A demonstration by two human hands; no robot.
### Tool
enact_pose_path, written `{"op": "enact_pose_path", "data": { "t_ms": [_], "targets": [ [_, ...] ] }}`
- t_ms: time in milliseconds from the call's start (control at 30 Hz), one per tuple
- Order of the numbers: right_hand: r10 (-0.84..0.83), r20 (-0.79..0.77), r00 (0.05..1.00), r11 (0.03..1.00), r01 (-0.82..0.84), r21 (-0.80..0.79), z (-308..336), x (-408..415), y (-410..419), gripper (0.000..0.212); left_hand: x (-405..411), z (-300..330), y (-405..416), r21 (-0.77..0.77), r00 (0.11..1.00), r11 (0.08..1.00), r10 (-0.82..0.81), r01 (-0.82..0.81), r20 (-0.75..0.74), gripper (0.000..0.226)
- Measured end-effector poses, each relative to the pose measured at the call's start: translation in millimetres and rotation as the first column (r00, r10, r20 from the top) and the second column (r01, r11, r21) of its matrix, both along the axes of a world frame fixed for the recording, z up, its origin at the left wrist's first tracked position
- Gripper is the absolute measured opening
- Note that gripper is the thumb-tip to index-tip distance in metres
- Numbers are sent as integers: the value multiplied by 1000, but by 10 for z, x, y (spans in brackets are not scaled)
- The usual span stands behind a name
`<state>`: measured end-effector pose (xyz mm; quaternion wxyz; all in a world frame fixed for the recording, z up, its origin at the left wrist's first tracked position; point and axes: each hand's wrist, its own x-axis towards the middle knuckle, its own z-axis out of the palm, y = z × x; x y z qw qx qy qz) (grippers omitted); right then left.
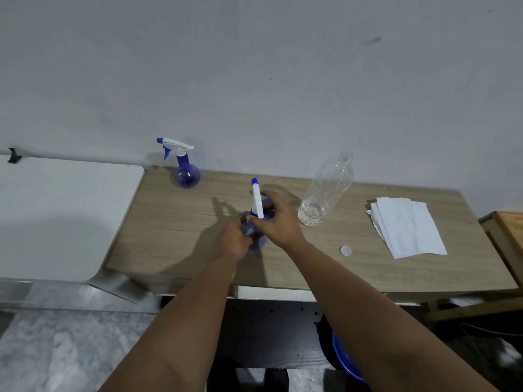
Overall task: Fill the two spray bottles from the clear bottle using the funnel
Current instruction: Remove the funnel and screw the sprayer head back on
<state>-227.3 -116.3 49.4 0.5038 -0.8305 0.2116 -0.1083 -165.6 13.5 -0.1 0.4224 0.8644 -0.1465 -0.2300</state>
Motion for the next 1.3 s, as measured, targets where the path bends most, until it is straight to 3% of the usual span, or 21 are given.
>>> {"op": "enact_pose_path", "data": {
  "t_ms": [133, 233, 333, 467, 567, 633, 733, 800, 900, 1067, 1133, 1300],
  "targets": [
    [-17, 39, 999, 999, 18, -27, -30, -41, 20, 20, -9, -9, -10, 9, 1000, 1000, 17, -17, -5, 43],
    [-114, -34, 993, 993, 115, 25, 15, 11, 73, 34, -13, -16, 0, 20, 999, 999, 35, -35, -16, 36],
    [-50, 15, 999, 997, 49, 55, 16, -10, 63, 44, 1, -26, 16, -23, 999, 999, 25, -25, -21, 44],
    [-1, 62, 998, 1000, 2, -18, -6, -27, 40, 22, -29, 61, 16, -36, 1000, 999, 12, -12, -11, 43],
    [-95, -11, 995, 995, 95, 8, 21, 28, 77, 36, -35, 76, 30, -17, 1000, 1000, 27, -27, 1, 39],
    [-62, 11, 998, 998, 61, 31, 36, 16, 77, 41, -37, 87, 46, -31, 1000, 999, 16, -16, -15, 43],
    [32, 69, 997, 999, -33, 7, -12, -37, 38, 30, -32, 75, 48, -63, 999, 998, 16, -18, -30, 44],
    [-9, 62, 998, 1000, 9, -5, -41, -23, 52, 23, -42, 103, 45, -47, 1000, 999, 13, -14, -14, 44],
    [-98, -15, 995, 995, 98, -1, -33, 31, 100, 33, -41, 130, 61, 21, 1000, 1000, 15, -15, 10, 42],
    [4, 89, 996, 1000, -1, -25, -39, -15, 102, 18, -38, 121, 71, -40, 1000, 999, 4, -5, -11, 48],
    [-30, 78, 996, 999, 31, -12, -67, -1, 121, 15, -31, 89, 65, -32, 1000, 999, 12, -12, -7, 51],
    [-115, 1, 993, 993, 115, 15, -125, 74, 162, 20, -86, 122, 53, -33, 999, 999, 43, -42, 15, 37]
  ]
}}
